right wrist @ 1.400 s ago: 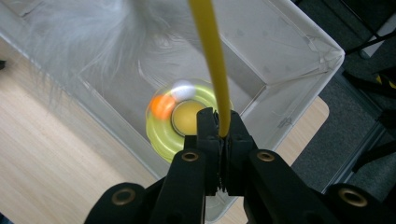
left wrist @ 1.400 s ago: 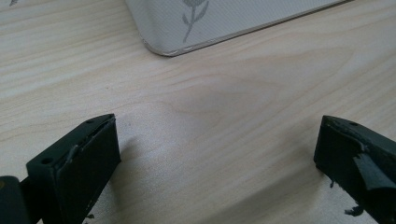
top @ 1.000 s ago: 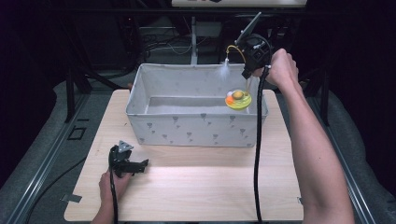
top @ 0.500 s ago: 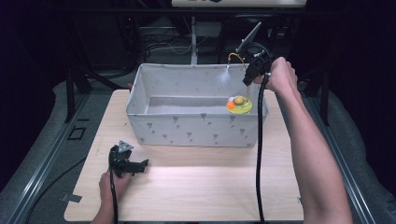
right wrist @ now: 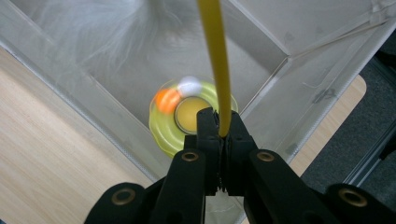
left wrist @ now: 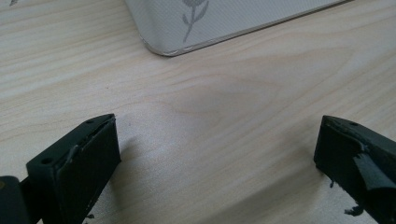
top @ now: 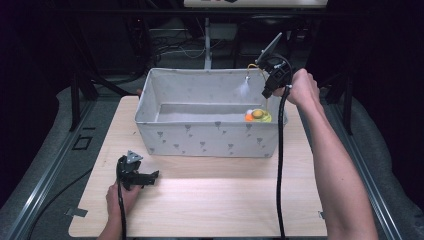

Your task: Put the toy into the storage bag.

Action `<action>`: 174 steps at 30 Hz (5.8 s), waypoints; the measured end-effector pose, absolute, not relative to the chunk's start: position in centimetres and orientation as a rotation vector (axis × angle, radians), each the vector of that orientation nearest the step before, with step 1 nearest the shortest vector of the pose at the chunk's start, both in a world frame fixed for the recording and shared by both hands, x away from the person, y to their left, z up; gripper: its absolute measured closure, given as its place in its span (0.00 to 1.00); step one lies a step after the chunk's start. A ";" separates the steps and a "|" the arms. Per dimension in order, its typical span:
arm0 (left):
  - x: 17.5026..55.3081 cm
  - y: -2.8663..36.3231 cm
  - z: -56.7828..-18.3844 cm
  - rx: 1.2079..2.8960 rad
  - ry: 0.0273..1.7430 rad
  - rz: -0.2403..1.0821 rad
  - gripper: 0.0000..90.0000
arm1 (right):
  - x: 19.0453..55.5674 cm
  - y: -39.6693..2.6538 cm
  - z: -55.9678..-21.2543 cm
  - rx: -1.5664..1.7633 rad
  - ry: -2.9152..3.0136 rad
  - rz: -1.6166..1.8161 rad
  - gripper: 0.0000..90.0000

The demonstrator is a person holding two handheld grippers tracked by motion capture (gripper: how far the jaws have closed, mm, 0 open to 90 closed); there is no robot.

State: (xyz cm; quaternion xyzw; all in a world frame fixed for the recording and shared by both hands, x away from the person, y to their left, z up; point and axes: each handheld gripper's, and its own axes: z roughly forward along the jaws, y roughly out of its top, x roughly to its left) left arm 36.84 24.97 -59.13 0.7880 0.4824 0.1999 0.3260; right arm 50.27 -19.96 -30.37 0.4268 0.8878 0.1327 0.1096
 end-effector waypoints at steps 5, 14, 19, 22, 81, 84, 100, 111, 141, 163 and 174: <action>36.8 25.0 -59.1 2.065 1.265 0.524 0.00 | 50.3 -19.9 -31.1 1.254 2.619 0.381 0.98; 36.8 25.0 -59.1 2.065 1.265 0.524 0.00 | 50.2 -20.2 -32.1 1.258 2.639 0.374 0.98; 36.8 25.0 -59.1 2.065 1.265 0.524 0.00 | 50.1 -20.4 -32.8 1.270 2.651 0.358 0.98; 36.8 25.0 -59.1 2.065 1.264 0.524 0.00 | 50.1 -20.6 -33.3 1.272 2.660 0.344 0.98; 36.8 25.0 -59.1 2.065 1.265 0.524 0.00 | 49.7 -22.9 -36.2 1.428 2.683 0.387 0.80; 36.8 25.0 -59.1 2.064 1.265 0.524 0.00 | 49.4 -22.9 -35.6 1.413 2.676 0.419 0.71; 36.9 24.9 -59.2 2.060 1.265 0.530 0.00 | 46.1 -21.7 -30.6 1.285 2.630 0.543 0.28; 36.9 25.0 -59.1 2.064 1.263 0.531 0.00 | 42.3 -20.6 -29.6 1.147 2.648 0.610 0.14; 36.9 24.9 -59.2 2.061 1.262 0.532 0.00 | 35.8 -15.8 -41.6 0.949 2.777 0.661 0.00; 36.9 24.9 -59.2 2.061 1.261 0.534 0.00 | 31.9 -18.2 -51.0 1.103 2.676 0.707 0.00; 36.9 24.9 -59.2 2.056 1.265 0.534 0.00 | 30.8 -18.7 -53.0 1.087 2.694 0.643 0.00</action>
